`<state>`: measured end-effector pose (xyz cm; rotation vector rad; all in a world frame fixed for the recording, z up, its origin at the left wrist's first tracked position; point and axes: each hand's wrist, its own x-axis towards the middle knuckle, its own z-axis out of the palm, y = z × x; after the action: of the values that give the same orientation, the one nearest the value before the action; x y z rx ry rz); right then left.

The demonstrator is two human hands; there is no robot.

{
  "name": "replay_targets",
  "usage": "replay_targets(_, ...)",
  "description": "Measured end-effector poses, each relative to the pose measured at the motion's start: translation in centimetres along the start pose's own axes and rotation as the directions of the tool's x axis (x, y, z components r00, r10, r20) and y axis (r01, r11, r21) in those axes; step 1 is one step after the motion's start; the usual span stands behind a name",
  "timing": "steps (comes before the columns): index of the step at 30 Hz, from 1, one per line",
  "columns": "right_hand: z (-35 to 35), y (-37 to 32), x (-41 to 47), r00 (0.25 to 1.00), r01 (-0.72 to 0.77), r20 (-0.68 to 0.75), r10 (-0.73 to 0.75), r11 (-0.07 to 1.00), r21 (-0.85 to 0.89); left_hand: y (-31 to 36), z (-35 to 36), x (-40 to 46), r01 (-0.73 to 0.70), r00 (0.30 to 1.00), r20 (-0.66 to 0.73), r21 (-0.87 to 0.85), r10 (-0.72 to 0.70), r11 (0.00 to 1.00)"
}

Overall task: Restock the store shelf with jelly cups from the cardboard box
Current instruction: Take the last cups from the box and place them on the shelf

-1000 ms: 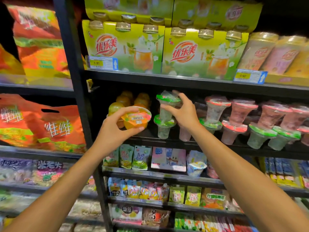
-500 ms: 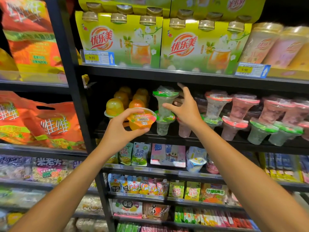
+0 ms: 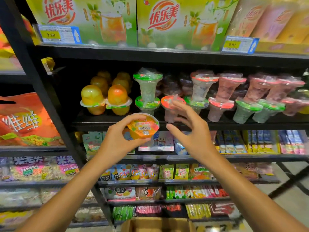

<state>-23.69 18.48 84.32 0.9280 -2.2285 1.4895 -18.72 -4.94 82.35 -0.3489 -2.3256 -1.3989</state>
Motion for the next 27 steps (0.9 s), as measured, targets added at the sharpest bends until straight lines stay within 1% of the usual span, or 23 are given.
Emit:
replay_targets(3,-2.2,1.7,-3.7,0.992,-0.086,0.089,0.089,0.996,-0.037,1.2,3.9,0.0,0.0,0.998,0.065,-0.05,0.004,0.999)
replay_targets(5,-4.3,2.8,-5.9,0.978,-0.16,0.134,0.159,0.987,-0.002,2.4,7.2,0.0,-0.016,0.993,0.112,-0.094,0.027,0.995)
replay_targets(8,-8.3,4.1,-9.3,0.961,-0.226,0.176,0.213,0.973,0.054,4.3,13.2,-0.1,-0.028,0.981,0.185,-0.138,0.053,0.99)
replay_targets(10,-11.6,5.2,-11.8,0.959,-0.266,0.134,0.251,0.957,0.112,5.9,17.7,-0.2,-0.049,0.974,0.211,-0.157,0.082,0.986)
replay_targets(13,-17.6,7.2,-15.2,0.955,-0.294,0.007,0.298,0.937,0.189,8.7,25.1,0.3,-0.125,0.959,0.233,-0.175,0.164,0.977)
replay_targets(15,-22.7,8.8,-17.2,0.942,-0.309,-0.053,0.33,0.92,0.241,11.4,30.5,0.9,-0.127,0.95,0.253,-0.216,0.181,0.968)
replay_targets(18,-31.0,10.7,-19.2,0.923,-0.308,-0.154,0.354,0.915,0.259,16.4,38.3,2.4,-0.145,0.928,0.296,-0.278,0.228,0.95)
replay_targets(20,-36.4,11.6,-19.9,0.903,-0.31,-0.219,0.37,0.913,0.264,19.4,42.5,4.0,-0.154,0.902,0.35,-0.284,0.252,0.946)
replay_targets(23,-43.1,12.5,-20.4,0.889,-0.302,-0.282,0.36,0.925,0.231,23.0,47.3,6.2,-0.078,0.875,0.431,-0.321,0.219,0.944)
replay_targets(25,-46.1,13.2,-20.4,0.897,-0.303,-0.269,0.351,0.931,0.202,24.6,49.8,7.5,-0.021,0.896,0.411,-0.338,0.167,0.941)
replay_targets(27,-47.9,13.8,-20.0,0.903,-0.301,-0.253,0.347,0.932,0.201,25.5,51.7,8.6,0.011,0.916,0.384,-0.308,0.114,0.951)
